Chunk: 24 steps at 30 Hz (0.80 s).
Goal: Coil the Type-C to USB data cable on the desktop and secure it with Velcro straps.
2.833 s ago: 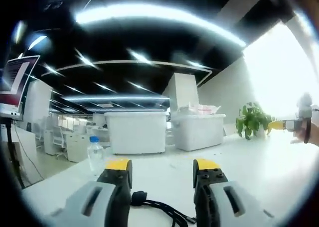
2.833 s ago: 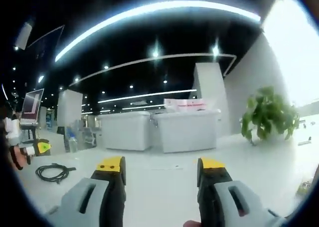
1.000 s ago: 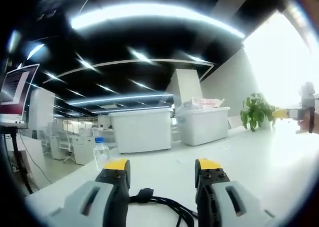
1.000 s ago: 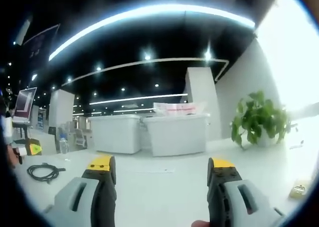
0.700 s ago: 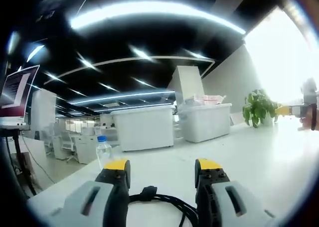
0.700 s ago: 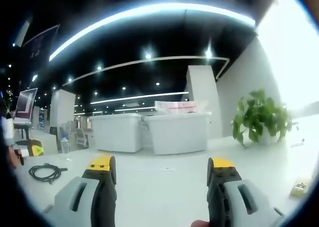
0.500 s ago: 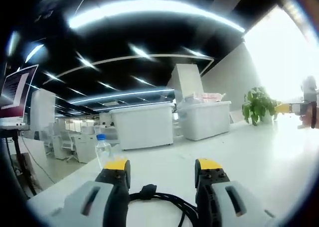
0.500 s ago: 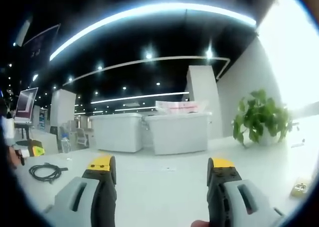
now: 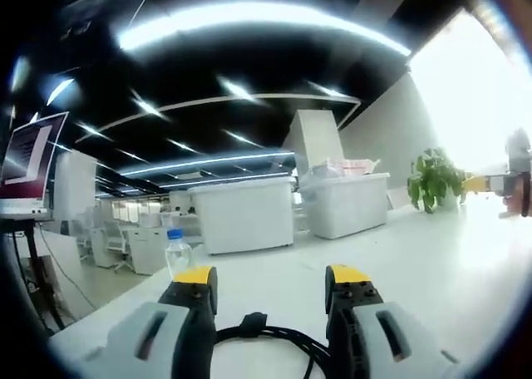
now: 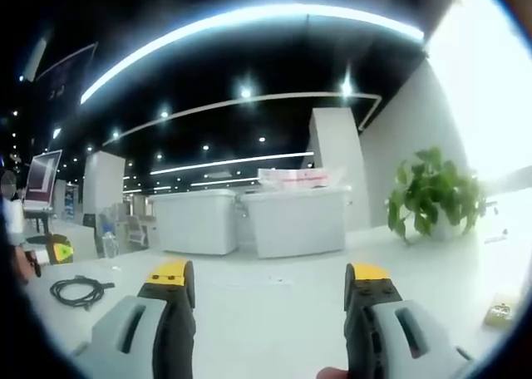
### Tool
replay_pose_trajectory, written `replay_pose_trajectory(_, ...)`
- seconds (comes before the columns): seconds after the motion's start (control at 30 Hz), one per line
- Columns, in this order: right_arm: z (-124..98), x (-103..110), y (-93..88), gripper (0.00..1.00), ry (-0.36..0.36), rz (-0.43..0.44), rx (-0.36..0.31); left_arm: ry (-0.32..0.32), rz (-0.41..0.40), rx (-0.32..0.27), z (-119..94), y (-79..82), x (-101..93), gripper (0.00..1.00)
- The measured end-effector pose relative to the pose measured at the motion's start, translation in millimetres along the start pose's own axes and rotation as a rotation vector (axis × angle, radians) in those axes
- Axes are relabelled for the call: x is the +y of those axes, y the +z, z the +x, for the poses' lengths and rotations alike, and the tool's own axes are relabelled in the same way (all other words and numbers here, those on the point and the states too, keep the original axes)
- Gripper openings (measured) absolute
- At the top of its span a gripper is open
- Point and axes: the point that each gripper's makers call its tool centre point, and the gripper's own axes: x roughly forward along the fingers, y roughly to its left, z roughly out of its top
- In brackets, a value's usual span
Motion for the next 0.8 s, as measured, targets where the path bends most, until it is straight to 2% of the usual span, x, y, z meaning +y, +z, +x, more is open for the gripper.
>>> replay_pose_trajectory(0.3, 3, 7, -11.4, 0.72, 0.025, -0.008, 0.04, -0.038, 0.004, 0.01, 1, -0.7, -8.4, 0.53)
replay_pose_trajectory(0.8, 3, 10, -12.4, 0.72, 0.043, 0.0, 0.045, -0.053, 0.037, 0.018, 2, -3.1, -13.5, 0.53)
